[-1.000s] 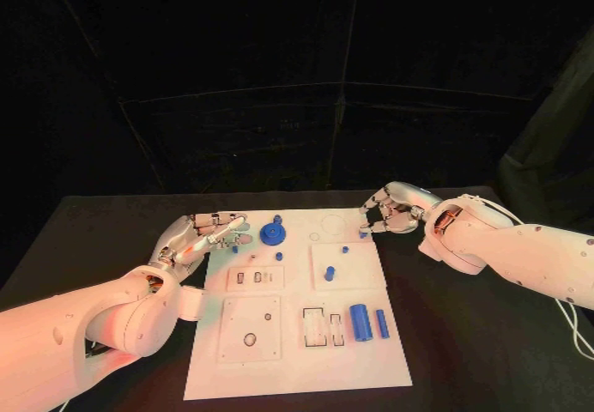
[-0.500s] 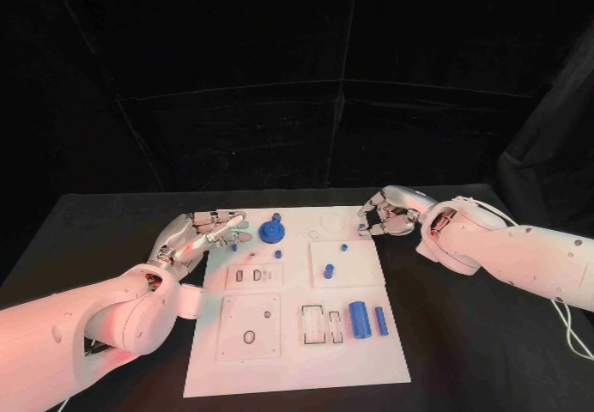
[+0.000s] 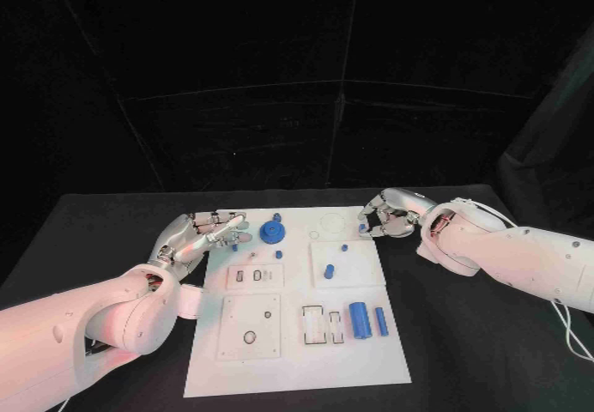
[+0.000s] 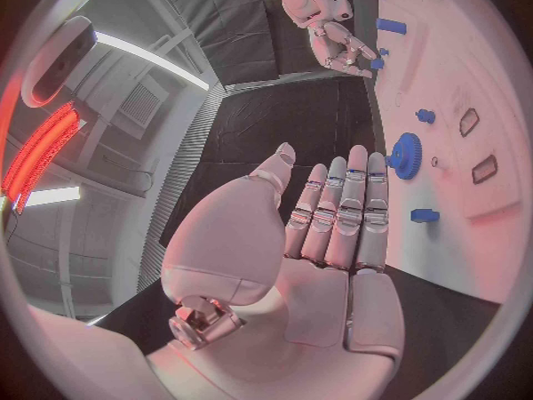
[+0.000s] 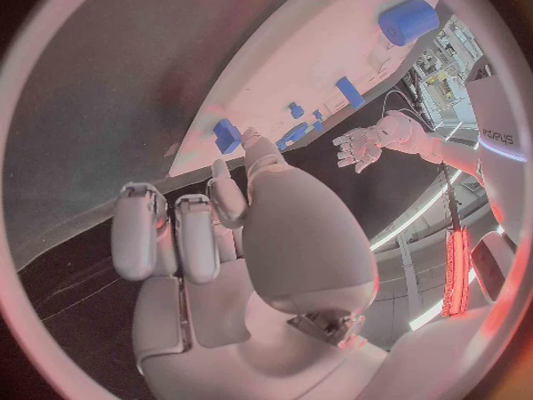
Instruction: Assemble the parts on the task board
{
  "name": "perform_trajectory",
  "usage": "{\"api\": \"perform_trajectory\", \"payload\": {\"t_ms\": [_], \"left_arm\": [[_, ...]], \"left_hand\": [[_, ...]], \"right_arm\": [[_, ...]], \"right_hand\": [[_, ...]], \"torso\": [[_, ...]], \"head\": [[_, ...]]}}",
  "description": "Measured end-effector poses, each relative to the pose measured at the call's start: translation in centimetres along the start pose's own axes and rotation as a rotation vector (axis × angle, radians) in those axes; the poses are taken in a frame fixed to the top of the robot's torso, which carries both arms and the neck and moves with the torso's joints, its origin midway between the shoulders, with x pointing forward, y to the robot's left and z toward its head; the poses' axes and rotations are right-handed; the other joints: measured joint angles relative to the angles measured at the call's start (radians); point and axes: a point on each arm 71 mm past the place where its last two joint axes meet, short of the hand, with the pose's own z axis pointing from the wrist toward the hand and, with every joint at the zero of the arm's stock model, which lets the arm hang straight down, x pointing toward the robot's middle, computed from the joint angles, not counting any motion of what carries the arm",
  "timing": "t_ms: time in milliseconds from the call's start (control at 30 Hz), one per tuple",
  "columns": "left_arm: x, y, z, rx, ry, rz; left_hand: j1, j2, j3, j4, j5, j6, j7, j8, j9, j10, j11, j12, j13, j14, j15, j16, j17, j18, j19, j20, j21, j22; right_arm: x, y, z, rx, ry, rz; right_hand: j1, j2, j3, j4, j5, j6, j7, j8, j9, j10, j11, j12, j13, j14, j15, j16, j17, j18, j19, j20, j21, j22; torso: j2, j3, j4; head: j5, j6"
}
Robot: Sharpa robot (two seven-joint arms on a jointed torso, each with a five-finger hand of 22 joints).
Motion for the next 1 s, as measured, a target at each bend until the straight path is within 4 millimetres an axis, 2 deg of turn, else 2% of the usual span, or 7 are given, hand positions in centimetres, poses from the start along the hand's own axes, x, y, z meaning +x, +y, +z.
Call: {"api": "perform_trajectory", "payload": {"t_ms": [367, 867, 1000], "left_arm": [[0.0, 0.0, 0.0, 0.0, -0.001, 0.0], [-0.1, 0.0, 0.0, 0.0, -0.002, 0.001], [-0.1, 0.0, 0.0, 0.0, -0.002, 0.001]], "left_hand": [[0.0, 0.0, 0.0, 0.0, 0.0, 0.0, 0.0, 0.0, 0.0, 0.0, 0.0, 0.0, 0.0, 0.0, 0.0, 0.0, 0.0, 0.0, 0.0, 0.0, 0.0, 0.0], [0.0, 0.0, 0.0, 0.0, 0.0, 0.0, 0.0, 0.0, 0.0, 0.0, 0.0, 0.0, 0.0, 0.0, 0.0, 0.0, 0.0, 0.0, 0.0, 0.0, 0.0, 0.0], [0.0, 0.0, 0.0, 0.0, 0.0, 0.0, 0.0, 0.0, 0.0, 0.0, 0.0, 0.0, 0.0, 0.0, 0.0, 0.0, 0.0, 0.0, 0.0, 0.0, 0.0, 0.0]], "right_arm": [[0.5, -0.1, 0.1, -0.001, 0.016, -0.004], [1.3, -0.2, 0.1, 0.001, 0.035, -0.007], [1.3, -0.2, 0.1, 0.002, 0.035, -0.008]], "right_hand": [[0.018, 0.018, 0.005, -0.011, -0.009, 0.017, -0.004, 0.011, 0.001, 0.004, -0.004, 0.008, 0.006, 0.0, 0.0, 0.004, 0.0, 0.0, 0.004, -0.004, 0.004, 0.0], [0.028, 0.028, 0.006, -0.017, -0.02, 0.031, -0.005, 0.016, 0.002, 0.004, -0.004, 0.012, 0.01, 0.0, 0.0, 0.008, 0.0, 0.0, 0.011, -0.003, 0.008, 0.0], [0.034, 0.034, 0.012, -0.023, -0.045, 0.047, -0.007, 0.02, 0.003, 0.007, -0.007, 0.012, 0.011, 0.001, -0.001, 0.008, 0.0, 0.0, 0.012, -0.005, 0.008, 0.0]], "torso": [[0.0, 0.0, 0.0], [0.0, 0.0008, 0.0006], [0.0, 0.0009, 0.0006]], "head": [[-0.001, -0.003], [0.002, -0.006], [0.001, -0.007]]}}
